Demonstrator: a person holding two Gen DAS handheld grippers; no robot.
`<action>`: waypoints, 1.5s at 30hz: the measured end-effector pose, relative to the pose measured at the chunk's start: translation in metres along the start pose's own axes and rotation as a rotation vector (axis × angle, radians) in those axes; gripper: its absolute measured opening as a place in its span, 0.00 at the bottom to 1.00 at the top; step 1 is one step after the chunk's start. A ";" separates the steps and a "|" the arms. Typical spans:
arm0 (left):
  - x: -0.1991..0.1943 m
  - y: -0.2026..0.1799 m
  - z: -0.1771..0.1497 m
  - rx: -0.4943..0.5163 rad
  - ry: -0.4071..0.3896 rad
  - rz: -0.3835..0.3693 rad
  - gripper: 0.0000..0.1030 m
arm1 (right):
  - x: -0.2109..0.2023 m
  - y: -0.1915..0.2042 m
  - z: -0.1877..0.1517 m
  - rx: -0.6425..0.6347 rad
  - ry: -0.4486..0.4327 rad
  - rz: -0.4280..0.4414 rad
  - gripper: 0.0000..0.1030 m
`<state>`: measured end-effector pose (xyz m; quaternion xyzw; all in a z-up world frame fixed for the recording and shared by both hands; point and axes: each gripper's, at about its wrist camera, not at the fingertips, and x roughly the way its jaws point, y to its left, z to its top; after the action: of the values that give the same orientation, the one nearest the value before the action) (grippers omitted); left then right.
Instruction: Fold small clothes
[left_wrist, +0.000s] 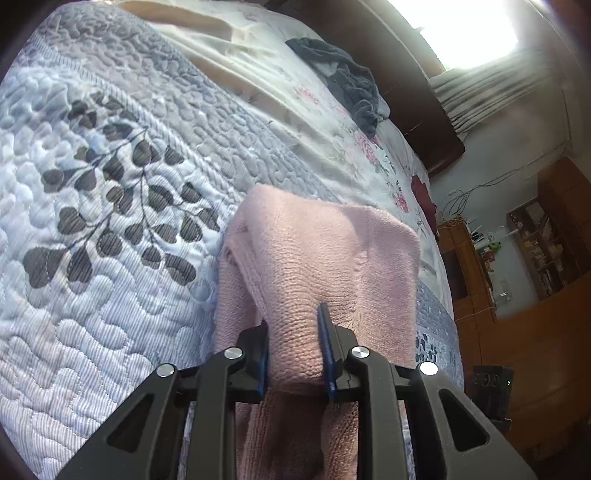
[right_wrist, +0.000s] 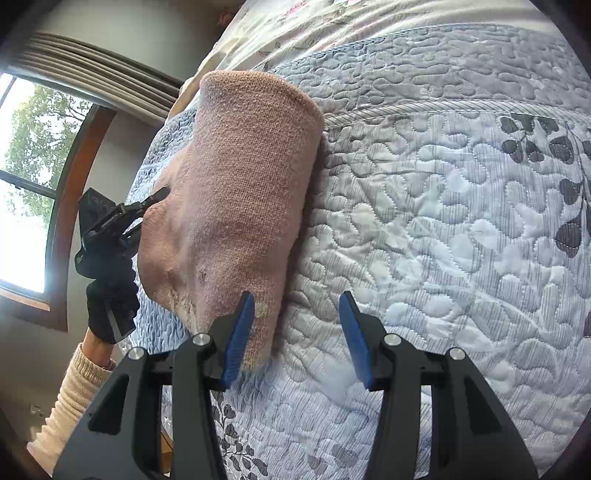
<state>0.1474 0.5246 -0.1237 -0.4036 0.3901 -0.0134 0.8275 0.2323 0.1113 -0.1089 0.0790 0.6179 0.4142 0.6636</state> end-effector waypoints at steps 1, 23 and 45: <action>0.004 0.002 -0.002 0.008 0.007 0.011 0.22 | 0.002 0.002 -0.001 -0.007 0.005 -0.001 0.47; -0.052 -0.050 -0.102 0.227 0.127 0.096 0.52 | 0.051 0.027 -0.026 0.015 0.064 0.061 0.56; -0.062 -0.015 -0.086 0.123 0.111 0.057 0.59 | 0.046 0.026 -0.028 0.007 0.040 0.063 0.50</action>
<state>0.0521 0.4787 -0.1054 -0.3395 0.4451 -0.0360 0.8279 0.1906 0.1459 -0.1337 0.0923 0.6298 0.4342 0.6374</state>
